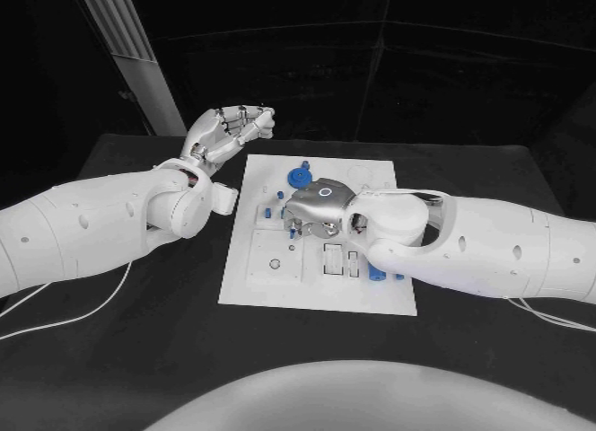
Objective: Assemble the parts on the task board
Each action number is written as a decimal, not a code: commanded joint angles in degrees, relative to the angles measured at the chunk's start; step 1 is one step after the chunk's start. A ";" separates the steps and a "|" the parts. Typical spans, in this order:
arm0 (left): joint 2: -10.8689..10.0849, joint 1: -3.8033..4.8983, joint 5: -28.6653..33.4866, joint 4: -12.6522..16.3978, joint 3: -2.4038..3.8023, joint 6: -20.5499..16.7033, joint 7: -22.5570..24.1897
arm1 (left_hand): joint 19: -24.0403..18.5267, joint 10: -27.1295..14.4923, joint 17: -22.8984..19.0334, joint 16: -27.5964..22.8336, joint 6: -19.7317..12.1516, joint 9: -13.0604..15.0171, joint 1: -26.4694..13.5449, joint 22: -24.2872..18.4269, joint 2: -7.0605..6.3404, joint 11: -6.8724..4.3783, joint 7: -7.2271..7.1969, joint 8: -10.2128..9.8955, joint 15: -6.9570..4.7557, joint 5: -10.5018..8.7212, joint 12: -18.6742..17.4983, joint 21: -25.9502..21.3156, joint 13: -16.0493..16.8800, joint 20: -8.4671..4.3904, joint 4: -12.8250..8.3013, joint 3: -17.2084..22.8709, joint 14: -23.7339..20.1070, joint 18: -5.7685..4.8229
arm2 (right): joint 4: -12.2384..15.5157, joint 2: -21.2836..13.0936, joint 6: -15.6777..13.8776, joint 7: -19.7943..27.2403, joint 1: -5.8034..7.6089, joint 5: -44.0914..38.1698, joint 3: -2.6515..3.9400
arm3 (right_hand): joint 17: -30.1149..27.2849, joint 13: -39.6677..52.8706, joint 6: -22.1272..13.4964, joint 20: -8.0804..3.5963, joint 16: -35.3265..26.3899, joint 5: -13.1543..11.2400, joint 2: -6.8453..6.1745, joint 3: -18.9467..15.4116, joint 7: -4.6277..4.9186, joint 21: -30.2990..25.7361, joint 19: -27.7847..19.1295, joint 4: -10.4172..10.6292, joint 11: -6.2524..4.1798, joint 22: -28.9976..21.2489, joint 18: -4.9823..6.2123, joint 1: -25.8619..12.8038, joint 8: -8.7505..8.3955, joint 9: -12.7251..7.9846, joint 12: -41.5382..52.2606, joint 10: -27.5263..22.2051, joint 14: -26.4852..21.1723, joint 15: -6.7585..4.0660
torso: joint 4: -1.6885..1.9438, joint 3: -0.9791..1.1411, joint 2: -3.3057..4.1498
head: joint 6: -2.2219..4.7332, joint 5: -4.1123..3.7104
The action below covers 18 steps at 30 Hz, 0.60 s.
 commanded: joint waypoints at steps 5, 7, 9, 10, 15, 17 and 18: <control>-0.08 0.08 0.14 0.11 0.04 0.58 9.34 | 0.24 -0.28 -0.06 0.35 -0.39 -0.06 0.17 -0.08 0.62 0.02 4.74 0.27 0.03 0.18 0.35 -0.32 -0.07 -0.01 0.02 -0.44 -0.24 -1.10 | -0.49 0.54 2.05 0.56 -0.32 -1.51 0.03 | 14.81 -0.08 -0.08 0.44 0.04 0.21 0.01 0.27 0.33 -0.45 2.47 0.06 0.39 12.52 -0.57 0.45 -0.23 0.04 -0.32 0.11 6.01 0.44 | 0.00 -0.03 -0.02 | 0.00 -0.19; -0.08 0.08 0.14 0.11 0.04 0.60 9.34 | 0.24 -0.28 -0.06 0.35 -0.39 -0.06 0.17 -0.08 0.62 0.02 4.74 0.27 0.03 0.18 0.35 -0.32 -0.07 -0.01 0.02 -0.44 -0.24 -1.10 | -0.61 0.65 2.15 0.58 -0.43 -1.57 0.03 | 14.81 -0.08 -0.08 0.44 0.04 0.21 0.01 0.27 0.33 -0.45 2.47 0.06 0.39 12.52 -0.57 0.45 -0.23 0.04 -0.32 0.11 6.01 0.44 | -0.02 -0.02 -0.03 | 0.00 -0.19; -0.08 0.08 0.14 0.12 0.04 0.60 9.33 | 0.24 -0.28 -0.06 0.35 -0.39 -0.06 0.17 -0.08 0.62 0.02 4.74 0.27 0.03 0.18 0.35 -0.32 -0.07 -0.01 0.02 -0.44 -0.24 -1.10 | -0.74 0.81 2.19 0.62 -0.59 -1.62 0.03 | 14.78 -0.08 -0.10 0.45 0.03 0.21 0.00 0.28 0.34 -0.47 2.46 0.07 0.40 12.52 -0.57 0.43 -0.26 0.03 -0.35 0.10 6.00 0.44 | -0.06 -0.03 -0.06 | 0.00 -0.27; -0.08 0.08 0.14 0.12 0.04 0.60 9.33 | 0.24 -0.28 -0.06 0.35 -0.39 -0.06 0.17 -0.08 0.62 0.02 4.74 0.27 0.03 0.18 0.35 -0.32 -0.07 -0.01 0.02 -0.44 -0.24 -1.10 | -0.78 0.85 2.21 0.63 -0.63 -1.63 0.03 | 14.75 -0.08 -0.14 0.46 0.02 0.21 -0.01 0.29 0.36 -0.51 2.44 0.10 0.42 12.50 -0.55 0.40 -0.31 0.02 -0.41 0.07 6.00 0.45 | -0.07 -0.04 -0.05 | 0.00 -0.35; -0.03 0.08 0.14 0.05 0.04 0.60 9.34 | 0.24 -0.28 -0.06 0.35 -0.39 -0.06 0.17 -0.08 0.62 0.02 4.74 0.27 0.03 0.18 0.35 -0.32 -0.07 -0.01 0.02 -0.44 -0.24 -1.10 | -1.14 1.19 2.45 0.68 -0.81 -1.67 0.03 | 14.75 -0.08 -0.15 0.46 0.02 0.22 -0.01 0.29 0.36 -0.51 2.44 0.10 0.42 12.50 -0.55 0.39 -0.32 0.02 -0.43 0.06 6.00 0.45 | -0.04 -0.06 -0.08 | 0.00 -0.58; -0.03 0.08 0.14 0.06 0.04 0.62 9.34 | 0.24 -0.28 -0.06 0.35 -0.39 -0.06 0.17 -0.08 0.62 0.02 4.74 0.27 0.03 0.18 0.35 -0.32 -0.07 -0.01 0.02 -0.44 -0.24 -1.10 | -1.23 1.28 2.57 0.67 -0.85 -1.67 0.03 | 14.75 -0.08 -0.16 0.47 0.02 0.22 -0.01 0.29 0.36 -0.52 2.43 0.11 0.42 12.50 -0.55 0.38 -0.33 0.02 -0.44 0.06 6.00 0.46 | -0.03 -0.05 -0.06 | 0.00 -0.56; -0.03 0.08 0.14 0.07 0.04 0.63 9.34 | 0.24 -0.28 -0.06 0.35 -0.39 -0.06 0.17 -0.08 0.62 0.02 4.74 0.27 0.03 0.18 0.35 -0.32 -0.07 -0.01 0.02 -0.44 -0.24 -1.10 | -1.27 1.31 2.64 0.67 -0.87 -1.68 0.03 | 14.73 -0.08 -0.17 0.47 0.01 0.22 -0.01 0.29 0.37 -0.55 2.41 0.12 0.43 12.48 -0.54 0.36 -0.35 0.02 -0.46 0.05 5.99 0.46 | -0.02 -0.05 -0.06 | 0.00 -0.56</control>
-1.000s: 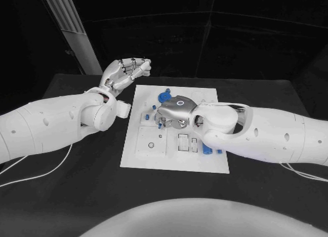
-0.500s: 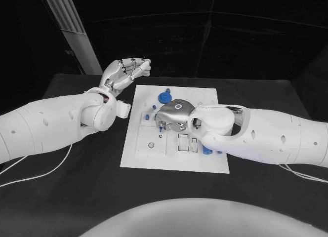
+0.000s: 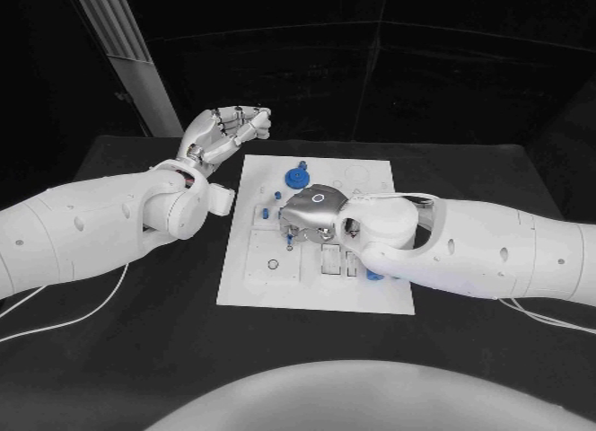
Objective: Assemble the parts on the task board
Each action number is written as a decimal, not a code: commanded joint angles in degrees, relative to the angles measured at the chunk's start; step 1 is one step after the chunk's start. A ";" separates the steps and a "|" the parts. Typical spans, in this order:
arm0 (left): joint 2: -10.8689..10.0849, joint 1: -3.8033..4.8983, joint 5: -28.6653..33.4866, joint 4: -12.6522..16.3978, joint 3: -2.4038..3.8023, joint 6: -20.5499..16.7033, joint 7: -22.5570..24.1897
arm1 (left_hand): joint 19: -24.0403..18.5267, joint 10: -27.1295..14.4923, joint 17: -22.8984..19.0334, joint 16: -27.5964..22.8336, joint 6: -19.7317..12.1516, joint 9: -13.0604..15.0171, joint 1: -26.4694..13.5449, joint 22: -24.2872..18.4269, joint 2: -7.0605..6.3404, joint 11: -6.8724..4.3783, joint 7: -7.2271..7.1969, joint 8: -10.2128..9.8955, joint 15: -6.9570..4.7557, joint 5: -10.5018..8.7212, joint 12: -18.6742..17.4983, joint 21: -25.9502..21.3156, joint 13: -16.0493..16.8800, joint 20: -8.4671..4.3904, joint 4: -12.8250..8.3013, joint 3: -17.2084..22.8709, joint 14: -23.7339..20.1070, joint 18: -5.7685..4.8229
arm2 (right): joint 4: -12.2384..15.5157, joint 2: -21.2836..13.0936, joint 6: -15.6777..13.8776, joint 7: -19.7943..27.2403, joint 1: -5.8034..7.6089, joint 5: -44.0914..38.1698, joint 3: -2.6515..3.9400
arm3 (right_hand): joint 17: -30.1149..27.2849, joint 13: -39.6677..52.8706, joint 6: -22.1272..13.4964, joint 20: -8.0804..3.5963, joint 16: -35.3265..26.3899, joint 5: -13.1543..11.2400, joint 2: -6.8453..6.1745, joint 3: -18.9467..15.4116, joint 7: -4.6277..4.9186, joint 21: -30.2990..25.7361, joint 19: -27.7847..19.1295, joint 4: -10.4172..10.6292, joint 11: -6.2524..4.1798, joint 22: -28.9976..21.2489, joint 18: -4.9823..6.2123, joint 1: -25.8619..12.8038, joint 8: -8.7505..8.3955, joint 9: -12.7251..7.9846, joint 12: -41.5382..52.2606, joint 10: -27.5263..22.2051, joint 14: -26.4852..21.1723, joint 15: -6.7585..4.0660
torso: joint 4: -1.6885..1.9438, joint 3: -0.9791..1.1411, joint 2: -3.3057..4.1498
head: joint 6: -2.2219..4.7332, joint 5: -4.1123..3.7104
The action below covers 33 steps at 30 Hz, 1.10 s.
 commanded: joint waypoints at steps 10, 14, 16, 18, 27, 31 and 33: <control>0.01 0.08 0.13 -0.02 0.04 0.61 9.33 | 0.24 -0.31 -0.15 0.44 -0.45 -0.07 0.19 -0.12 0.69 0.00 4.75 0.34 0.04 0.19 0.43 -0.23 -0.08 -0.01 0.01 -0.50 -0.30 -1.11 | -0.04 0.06 1.16 0.47 -0.11 -0.50 0.02 | 14.65 -0.08 -0.13 0.32 -0.01 0.21 -0.02 0.30 0.35 -0.38 2.56 0.19 0.46 12.45 -0.52 0.23 -0.13 0.03 -0.35 0.02 5.98 0.48 | -0.03 0.00 -0.02 | 0.00 -0.19; 0.02 0.08 0.13 -0.06 0.04 0.62 9.32 | 0.24 -0.31 -0.15 0.44 -0.45 -0.07 0.19 -0.12 0.69 0.00 4.75 0.34 0.04 0.19 0.43 -0.23 -0.08 -0.01 0.01 -0.50 -0.30 -1.11 | 0.26 -0.03 1.25 0.50 -0.16 -0.28 0.02 | 14.65 -0.08 -0.13 0.32 -0.01 0.21 -0.02 0.30 0.35 -0.38 2.56 0.19 0.46 12.45 -0.52 0.23 -0.13 0.03 -0.35 0.02 5.98 0.48 | 0.00 0.03 0.00 | 0.00 -0.29; 0.03 0.07 0.13 -0.09 0.04 0.62 9.32 | 0.24 -0.31 -0.15 0.44 -0.45 -0.07 0.19 -0.12 0.69 0.00 4.75 0.34 0.04 0.19 0.43 -0.23 -0.08 -0.01 0.01 -0.50 -0.30 -1.11 | 0.36 -0.06 1.28 0.52 -0.17 -0.22 0.02 | 14.65 -0.08 -0.13 0.32 -0.01 0.21 -0.02 0.30 0.35 -0.38 2.56 0.19 0.46 12.45 -0.52 0.23 -0.13 0.03 -0.35 0.02 5.98 0.48 | -0.01 0.02 0.00 | 0.00 -0.33; 0.03 0.07 0.13 -0.12 0.04 0.62 9.32 | 0.24 -0.31 -0.15 0.44 -0.45 -0.07 0.19 -0.12 0.69 0.00 4.75 0.34 0.04 0.19 0.43 -0.23 -0.08 -0.01 0.01 -0.50 -0.30 -1.11 | 0.40 -0.08 1.26 0.53 -0.18 -0.20 0.02 | 14.65 -0.08 -0.13 0.32 -0.01 0.21 -0.02 0.30 0.35 -0.38 2.56 0.19 0.46 12.45 -0.52 0.23 -0.13 0.03 -0.35 0.02 5.98 0.48 | -0.03 0.02 -0.01 | 0.00 -0.35; 0.04 0.05 0.13 -0.18 0.04 0.62 9.30 | 0.24 -0.31 -0.15 0.44 -0.45 -0.07 0.19 -0.12 0.69 0.00 4.75 0.34 0.04 0.19 0.43 -0.23 -0.08 -0.01 0.01 -0.50 -0.30 -1.11 | 0.43 -0.17 1.22 0.60 -0.20 0.11 0.02 | 14.58 -0.07 -0.13 0.34 -0.04 0.21 -0.01 0.31 0.36 -0.44 2.53 0.24 0.49 12.42 -0.50 0.11 -0.18 0.04 -0.41 0.05 5.96 0.51 | -0.02 0.02 0.01 | 0.00 -0.45; 0.05 0.04 0.13 -0.20 0.04 0.63 9.28 | 0.24 -0.31 -0.15 0.44 -0.45 -0.07 0.19 -0.12 0.69 0.00 4.75 0.34 0.04 0.19 0.43 -0.23 -0.08 -0.01 0.01 -0.50 -0.30 -1.11 | 0.35 -0.09 1.15 0.64 -0.21 0.16 0.02 | 14.57 -0.06 -0.13 0.35 -0.04 0.21 0.00 0.31 0.37 -0.44 2.53 0.25 0.49 12.43 -0.50 0.10 -0.19 0.04 -0.42 0.06 5.96 0.51 | -0.04 0.00 0.02 | 0.00 -0.48; 0.06 0.04 0.13 -0.20 0.04 0.64 9.26 | 0.23 -0.40 -0.28 0.54 -0.53 -0.07 0.21 -0.17 0.82 0.01 4.76 0.42 0.06 0.20 0.53 -0.28 -0.09 -0.01 0.01 -0.57 -0.38 -1.13 | 0.22 0.04 1.21 0.64 -0.22 0.18 0.01 | 14.58 -0.06 -0.13 0.35 -0.04 0.21 0.00 0.32 0.37 -0.45 2.53 0.25 0.49 12.42 -0.50 0.09 -0.19 0.04 -0.42 0.06 5.96 0.51 | 0.00 0.02 0.00 | 0.00 -0.50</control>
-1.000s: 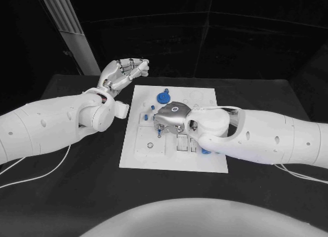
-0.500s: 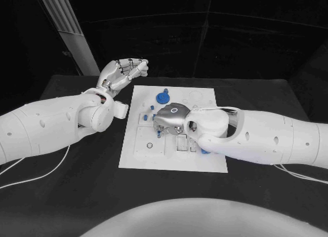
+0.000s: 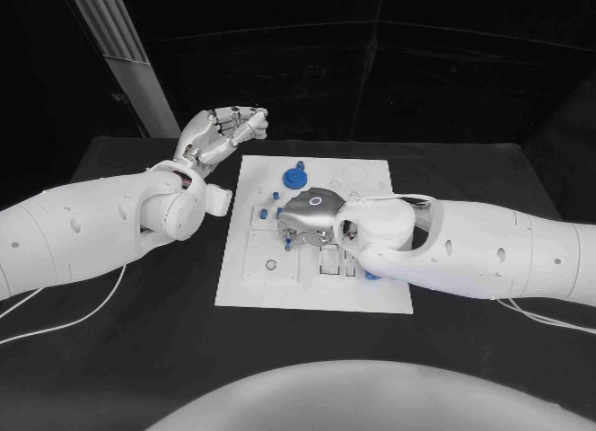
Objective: Assemble the parts on the task board
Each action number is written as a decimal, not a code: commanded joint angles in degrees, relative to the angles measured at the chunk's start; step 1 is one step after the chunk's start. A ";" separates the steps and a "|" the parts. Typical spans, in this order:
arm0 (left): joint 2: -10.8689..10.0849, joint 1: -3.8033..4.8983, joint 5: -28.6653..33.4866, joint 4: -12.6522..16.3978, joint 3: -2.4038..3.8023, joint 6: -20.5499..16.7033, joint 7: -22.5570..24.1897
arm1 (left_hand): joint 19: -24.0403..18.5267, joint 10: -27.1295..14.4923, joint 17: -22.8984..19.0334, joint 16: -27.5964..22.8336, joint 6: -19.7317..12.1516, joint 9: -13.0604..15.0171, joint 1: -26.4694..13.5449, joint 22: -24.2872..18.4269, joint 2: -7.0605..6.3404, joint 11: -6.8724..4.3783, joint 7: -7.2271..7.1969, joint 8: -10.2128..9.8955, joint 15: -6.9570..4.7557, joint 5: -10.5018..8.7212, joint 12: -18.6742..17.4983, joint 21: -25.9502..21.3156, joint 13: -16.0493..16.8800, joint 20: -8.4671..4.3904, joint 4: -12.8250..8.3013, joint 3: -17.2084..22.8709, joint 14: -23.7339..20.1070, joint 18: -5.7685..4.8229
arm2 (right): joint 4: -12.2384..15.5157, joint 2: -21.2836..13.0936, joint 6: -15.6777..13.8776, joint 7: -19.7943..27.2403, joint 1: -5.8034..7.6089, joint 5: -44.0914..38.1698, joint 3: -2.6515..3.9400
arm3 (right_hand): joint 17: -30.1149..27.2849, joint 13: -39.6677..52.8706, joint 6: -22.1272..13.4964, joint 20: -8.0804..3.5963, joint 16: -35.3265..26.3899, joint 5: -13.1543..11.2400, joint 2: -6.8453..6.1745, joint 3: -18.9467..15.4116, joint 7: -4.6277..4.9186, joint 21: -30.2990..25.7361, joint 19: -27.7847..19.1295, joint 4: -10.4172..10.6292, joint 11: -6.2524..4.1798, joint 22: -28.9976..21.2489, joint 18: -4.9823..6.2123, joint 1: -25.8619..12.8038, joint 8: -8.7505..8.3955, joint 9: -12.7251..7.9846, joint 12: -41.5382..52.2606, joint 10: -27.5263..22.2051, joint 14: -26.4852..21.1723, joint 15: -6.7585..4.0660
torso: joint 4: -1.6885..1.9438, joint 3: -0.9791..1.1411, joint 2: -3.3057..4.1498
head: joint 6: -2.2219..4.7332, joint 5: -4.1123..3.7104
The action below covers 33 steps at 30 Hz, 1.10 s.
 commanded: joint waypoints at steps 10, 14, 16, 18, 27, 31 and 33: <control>-0.03 0.06 0.13 0.09 0.04 0.57 9.20 | 0.23 -0.40 -0.11 0.19 -0.32 -0.07 -0.02 -0.10 0.59 0.01 4.97 0.25 0.05 0.21 0.31 -0.28 -0.08 -0.01 0.02 -0.24 -0.38 -1.13 | -0.61 0.63 0.75 0.36 -0.09 0.09 0.02 | 14.60 -0.06 -0.04 0.37 -0.03 0.21 -0.01 0.19 0.46 -0.28 2.48 0.06 0.50 12.39 -0.48 0.07 0.10 0.09 -0.26 0.05 5.97 0.52 | 0.03 -0.01 0.00 | 0.00 -0.05; -0.06 0.06 0.13 0.11 0.04 0.57 9.20 | 0.23 -0.40 -0.11 0.19 -0.32 -0.07 -0.02 -0.10 0.59 0.01 4.97 0.25 0.05 0.21 0.31 -0.28 -0.08 -0.01 0.02 -0.24 -0.38 -1.13 | -0.74 0.84 1.13 0.35 -0.17 0.09 0.01 | 14.60 -0.07 -0.07 0.38 -0.03 0.21 -0.03 0.19 0.48 -0.33 2.46 0.06 0.52 12.37 -0.47 0.04 0.06 0.09 -0.30 0.04 5.97 0.54 | -0.01 0.00 0.01 | 0.00 0.01; -0.07 0.06 0.13 0.11 0.04 0.57 9.20 | 0.23 -0.40 -0.11 0.19 -0.32 -0.07 -0.02 -0.10 0.59 0.01 4.97 0.25 0.05 0.21 0.31 -0.28 -0.08 -0.01 0.02 -0.24 -0.38 -1.13 | -0.80 0.96 1.35 0.33 -0.20 0.09 0.01 | 14.62 -0.07 -0.09 0.39 -0.02 0.21 -0.05 0.19 0.50 -0.35 2.45 0.07 0.54 12.36 -0.46 0.00 0.03 0.08 -0.32 0.03 5.97 0.55 | -0.03 0.00 0.01 | 0.00 0.01; -0.07 0.06 0.13 0.12 0.04 0.57 9.20 | 0.23 -0.40 -0.11 0.19 -0.32 -0.07 -0.02 -0.10 0.59 0.01 4.97 0.25 0.05 0.21 0.31 -0.28 -0.08 -0.01 0.02 -0.24 -0.38 -1.13 | -0.83 1.05 1.60 0.29 -0.22 0.11 0.01 | 14.62 -0.07 -0.09 0.39 -0.02 0.21 -0.05 0.19 0.50 -0.35 2.45 0.07 0.54 12.36 -0.46 0.00 0.03 0.08 -0.32 0.03 5.97 0.55 | 0.00 -0.01 0.01 | 0.00 -0.04; -0.06 0.06 0.13 0.13 0.04 0.60 9.19 | 0.22 -0.47 -0.23 0.28 -0.38 -0.07 0.00 -0.13 0.69 0.02 4.98 0.33 0.07 0.21 0.40 -0.33 -0.09 -0.01 0.01 -0.31 -0.45 -1.14 | -0.82 1.13 3.01 -0.53 -0.27 0.18 0.01 | 14.77 -0.07 -0.12 0.41 0.03 0.21 -0.06 0.20 0.51 -0.45 2.39 0.06 0.54 12.32 -0.43 -0.01 0.00 0.08 -0.36 0.02 6.00 0.56 | 0.02 -0.02 0.01 | 0.00 -0.15; -0.06 0.05 0.13 0.12 0.04 0.61 9.19 | 0.22 -0.47 -0.23 0.28 -0.38 -0.07 0.00 -0.13 0.69 0.02 4.98 0.33 0.07 0.21 0.40 -0.33 -0.09 -0.01 0.01 -0.31 -0.45 -1.14 | -0.80 1.11 3.42 -0.84 -0.30 -0.12 0.01 | 14.90 -0.07 -0.15 0.42 0.08 0.21 -0.07 0.24 0.50 -0.54 2.34 0.00 0.53 12.28 -0.41 0.04 -0.06 0.07 -0.41 -0.01 6.03 0.57 | 0.01 -0.02 -0.03 | 0.00 -0.19; -0.05 0.05 0.13 0.11 0.04 0.61 9.20 | 0.22 -0.47 -0.23 0.28 -0.38 -0.07 0.00 -0.13 0.69 0.02 4.98 0.33 0.07 0.21 0.40 -0.33 -0.09 -0.01 0.01 -0.31 -0.45 -1.14 | -0.78 1.11 3.53 -0.93 -0.31 -0.32 0.01 | 14.91 -0.07 -0.16 0.43 0.08 0.22 -0.08 0.26 0.50 -0.55 2.34 -0.02 0.53 12.28 -0.41 0.06 -0.07 0.07 -0.43 -0.02 6.03 0.58 | 0.01 -0.01 -0.03 | 0.00 -0.21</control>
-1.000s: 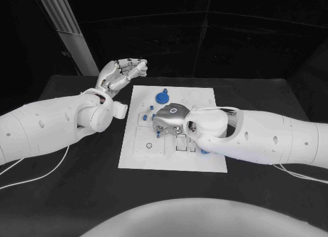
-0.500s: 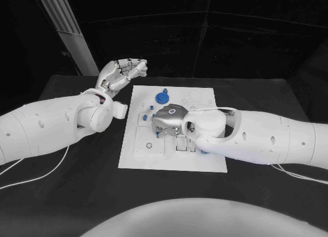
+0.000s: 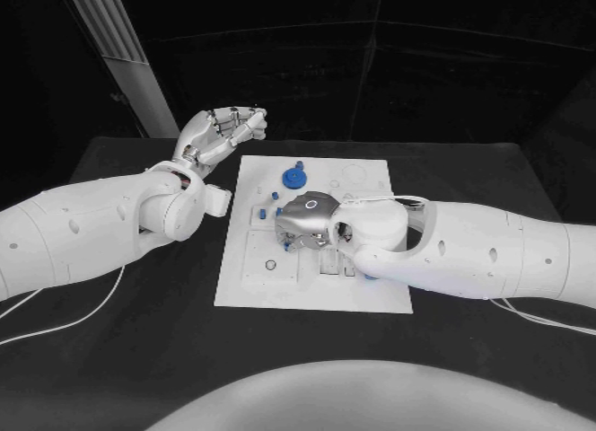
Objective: Assemble the parts on the task board
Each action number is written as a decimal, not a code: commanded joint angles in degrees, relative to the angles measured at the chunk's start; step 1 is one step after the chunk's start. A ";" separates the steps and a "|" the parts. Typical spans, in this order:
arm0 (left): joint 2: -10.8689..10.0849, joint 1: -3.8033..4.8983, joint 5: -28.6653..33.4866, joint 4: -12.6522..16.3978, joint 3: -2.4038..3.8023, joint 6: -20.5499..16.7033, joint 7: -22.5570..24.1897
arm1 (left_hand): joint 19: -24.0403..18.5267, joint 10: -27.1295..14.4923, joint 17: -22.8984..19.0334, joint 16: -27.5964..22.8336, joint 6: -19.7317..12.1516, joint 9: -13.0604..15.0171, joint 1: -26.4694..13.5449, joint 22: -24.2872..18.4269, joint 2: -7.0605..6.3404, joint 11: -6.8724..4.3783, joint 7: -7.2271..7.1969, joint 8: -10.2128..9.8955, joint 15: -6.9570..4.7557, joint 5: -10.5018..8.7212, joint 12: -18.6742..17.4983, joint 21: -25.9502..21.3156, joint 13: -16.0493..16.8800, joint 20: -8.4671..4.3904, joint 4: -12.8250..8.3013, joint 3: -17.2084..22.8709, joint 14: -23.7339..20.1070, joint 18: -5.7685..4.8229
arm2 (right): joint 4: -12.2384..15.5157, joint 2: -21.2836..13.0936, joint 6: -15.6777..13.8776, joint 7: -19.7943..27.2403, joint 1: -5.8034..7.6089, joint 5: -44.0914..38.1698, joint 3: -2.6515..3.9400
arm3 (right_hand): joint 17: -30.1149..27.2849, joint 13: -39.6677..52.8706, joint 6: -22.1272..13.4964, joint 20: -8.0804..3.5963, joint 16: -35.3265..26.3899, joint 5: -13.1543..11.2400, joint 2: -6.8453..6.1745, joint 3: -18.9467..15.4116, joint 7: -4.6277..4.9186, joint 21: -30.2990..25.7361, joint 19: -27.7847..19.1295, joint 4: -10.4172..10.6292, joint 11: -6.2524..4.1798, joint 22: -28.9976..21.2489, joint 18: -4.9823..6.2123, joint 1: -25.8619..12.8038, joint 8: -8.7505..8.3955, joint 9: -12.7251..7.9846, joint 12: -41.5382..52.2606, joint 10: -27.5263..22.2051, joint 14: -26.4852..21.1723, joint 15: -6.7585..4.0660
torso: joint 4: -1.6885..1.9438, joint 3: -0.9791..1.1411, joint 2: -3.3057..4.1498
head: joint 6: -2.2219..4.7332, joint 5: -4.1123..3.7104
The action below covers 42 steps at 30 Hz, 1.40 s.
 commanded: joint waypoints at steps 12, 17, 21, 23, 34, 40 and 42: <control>0.03 0.06 0.13 0.04 0.04 0.65 9.16 | 0.22 -0.52 -0.12 0.34 -0.42 -0.07 0.01 -0.07 0.75 0.03 4.98 0.22 0.07 0.21 0.22 -0.36 -0.07 -0.01 0.02 -0.35 -0.49 -1.15 | 0.27 0.13 2.03 -1.37 -0.06 -1.18 0.01 | 13.98 -0.16 -2.83 0.86 -0.25 0.20 -1.49 -0.84 1.93 -1.21 1.87 0.28 1.72 11.93 -0.22 -1.78 -1.80 -0.28 -0.78 -2.38 5.63 1.21 | 0.02 -0.01 0.00 | 0.00 -0.21; 0.07 0.06 0.13 0.01 0.04 0.67 9.16 | 0.22 -0.52 -0.12 0.34 -0.42 -0.07 0.01 -0.07 0.75 0.03 4.98 0.22 0.07 0.21 0.22 -0.36 -0.07 -0.01 0.02 -0.35 -0.49 -1.15 | 0.43 -0.11 -0.72 -2.04 -0.15 -1.42 0.00 | 8.04 0.02 -8.57 2.37 -2.49 0.19 -5.25 -4.35 4.44 -5.06 -0.21 0.28 4.08 10.30 0.58 -9.92 -3.62 -0.23 -0.62 -8.18 4.30 3.22 | 0.00 -0.01 0.03 | 0.00 -0.21; 0.12 0.02 0.13 -0.05 0.04 0.73 9.17 | 0.22 -0.52 -0.12 0.35 -0.43 -0.07 0.01 -0.07 0.75 0.03 4.98 0.22 0.07 0.21 0.22 -0.36 -0.07 -0.01 0.02 -0.35 -0.49 -1.15 | 0.88 -0.92 -6.80 -2.00 -0.31 -1.43 0.00 | 5.45 0.34 -10.55 3.39 -3.54 0.13 -9.79 0.90 4.88 -6.06 -0.57 0.10 4.53 9.75 0.92 -16.04 -3.25 0.06 0.14 -10.58 3.73 3.60 | -0.06 0.01 -0.02 | 0.00 -0.09; 0.14 0.00 0.13 -0.05 0.04 0.77 9.17 | 0.21 -0.56 -0.21 0.42 -0.46 -0.07 0.02 -0.10 0.81 0.03 4.99 0.29 0.08 0.22 0.29 -0.39 -0.07 -0.01 0.01 -0.41 -0.53 -1.16 | 1.37 -1.69 -10.56 -1.85 -0.37 -0.99 0.01 | 3.97 0.39 -10.57 3.61 -4.10 0.21 -13.13 4.17 4.85 -6.24 -0.56 0.55 4.87 9.60 1.01 -18.49 -3.15 0.12 0.56 -10.95 3.46 3.41 | 0.01 0.02 -0.02 | 0.00 -0.11; 0.26 -0.18 0.13 -0.33 0.04 0.82 9.12 | 0.20 -0.60 -0.27 0.46 -0.50 -0.07 0.03 -0.12 0.84 0.03 4.99 0.32 0.09 0.22 0.33 -0.42 -0.08 -0.01 0.02 -0.45 -0.57 -1.17 | 6.78 -11.68 -27.36 4.62 1.68 19.46 0.14 | 4.33 0.62 -7.44 3.10 -3.81 0.16 -10.84 10.60 4.03 -3.64 1.03 -0.82 3.74 10.63 0.41 -16.34 -1.90 0.61 2.82 -9.37 3.74 2.88 | -0.02 -0.06 -0.11 | 0.00 -0.02; 0.47 -0.26 0.13 -0.67 0.04 0.77 9.11 | 0.20 -0.62 -0.30 0.48 -0.51 -0.07 0.03 -0.13 0.86 0.03 4.99 0.34 0.09 0.22 0.35 -0.43 -0.08 -0.01 0.02 -0.47 -0.59 -1.18 | 5.86 -16.22 -26.75 8.22 3.64 28.69 0.14 | 5.17 0.37 -8.04 2.89 -3.40 0.18 -9.88 10.99 3.64 -3.03 1.33 -1.48 3.53 10.91 0.26 -14.36 -2.52 0.32 3.04 -9.45 3.95 2.71 | -0.05 -0.15 -0.17 | 0.00 -0.79; 0.49 -0.28 0.13 -0.69 0.04 0.77 9.12 | 0.20 -0.62 -0.30 0.48 -0.51 -0.07 0.03 -0.13 0.86 0.03 4.99 0.34 0.09 0.22 0.35 -0.43 -0.08 -0.01 0.02 -0.47 -0.59 -1.18 | 5.25 -17.04 -26.06 8.70 3.87 29.18 0.13 | 5.05 0.34 -8.47 2.85 -3.43 0.17 -9.97 10.80 3.56 -3.07 1.31 -1.44 3.46 10.90 0.27 -14.31 -2.80 0.21 3.09 -9.48 3.93 2.65 | -0.15 -0.08 -0.12 | 0.00 -1.01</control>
